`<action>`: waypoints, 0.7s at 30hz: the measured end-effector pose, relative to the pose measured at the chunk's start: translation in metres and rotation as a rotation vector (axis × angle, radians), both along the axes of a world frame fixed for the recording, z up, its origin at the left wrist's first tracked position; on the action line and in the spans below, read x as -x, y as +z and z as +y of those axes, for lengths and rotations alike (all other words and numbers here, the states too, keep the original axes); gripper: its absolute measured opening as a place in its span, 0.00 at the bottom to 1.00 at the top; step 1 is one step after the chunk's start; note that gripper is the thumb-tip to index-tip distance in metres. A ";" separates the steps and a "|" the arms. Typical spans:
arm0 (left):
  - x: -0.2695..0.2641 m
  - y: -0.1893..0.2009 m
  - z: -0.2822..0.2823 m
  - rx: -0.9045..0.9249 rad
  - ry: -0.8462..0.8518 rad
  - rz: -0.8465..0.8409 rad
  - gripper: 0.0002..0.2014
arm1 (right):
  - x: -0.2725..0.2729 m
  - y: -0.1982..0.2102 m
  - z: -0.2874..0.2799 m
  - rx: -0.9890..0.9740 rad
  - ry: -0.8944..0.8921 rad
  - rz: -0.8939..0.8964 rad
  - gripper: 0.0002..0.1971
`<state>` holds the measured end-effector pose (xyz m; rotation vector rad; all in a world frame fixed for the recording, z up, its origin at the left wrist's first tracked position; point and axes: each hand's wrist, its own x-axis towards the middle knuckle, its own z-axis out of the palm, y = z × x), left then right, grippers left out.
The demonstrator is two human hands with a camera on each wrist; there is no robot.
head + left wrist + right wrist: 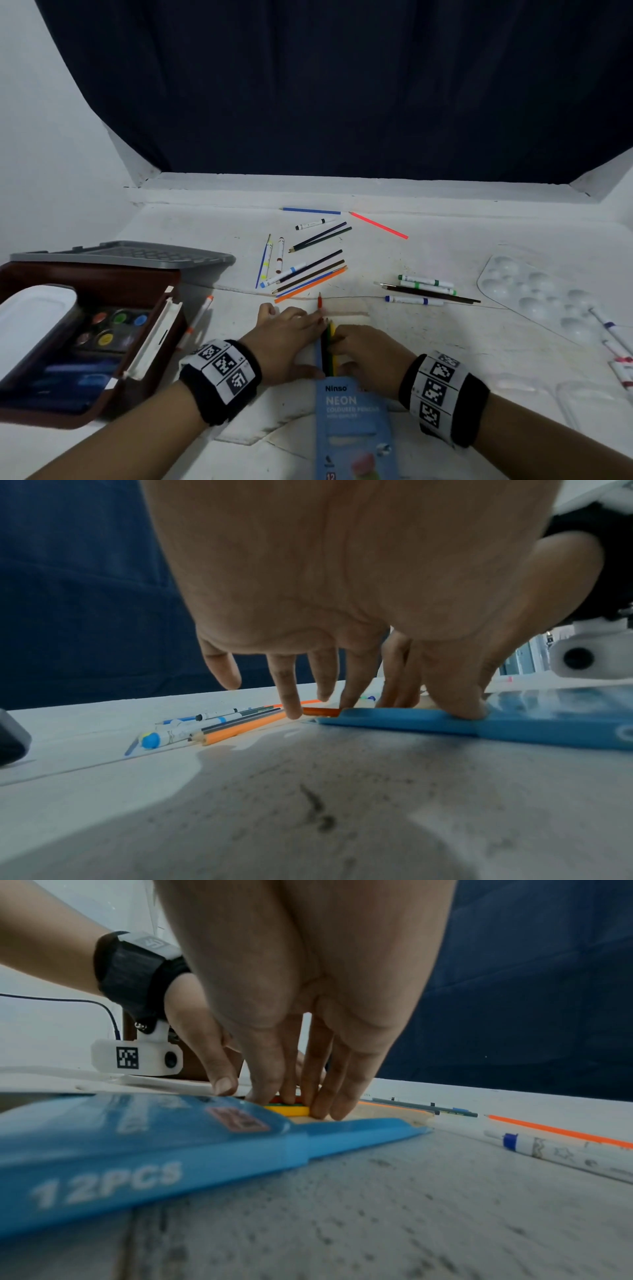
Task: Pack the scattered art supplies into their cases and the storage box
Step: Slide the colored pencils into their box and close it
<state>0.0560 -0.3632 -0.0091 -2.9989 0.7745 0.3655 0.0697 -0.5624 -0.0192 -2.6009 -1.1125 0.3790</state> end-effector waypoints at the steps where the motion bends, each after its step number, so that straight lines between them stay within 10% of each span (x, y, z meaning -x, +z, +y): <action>1: -0.001 0.001 0.001 -0.014 0.002 0.001 0.42 | 0.000 0.001 -0.001 0.000 -0.007 0.011 0.16; 10: -0.009 -0.007 0.003 0.024 0.053 0.027 0.49 | -0.007 0.006 -0.004 -0.058 -0.017 0.087 0.19; 21: -0.047 0.006 0.007 0.367 0.341 -0.089 0.13 | -0.025 0.023 -0.004 -0.125 -0.029 0.189 0.15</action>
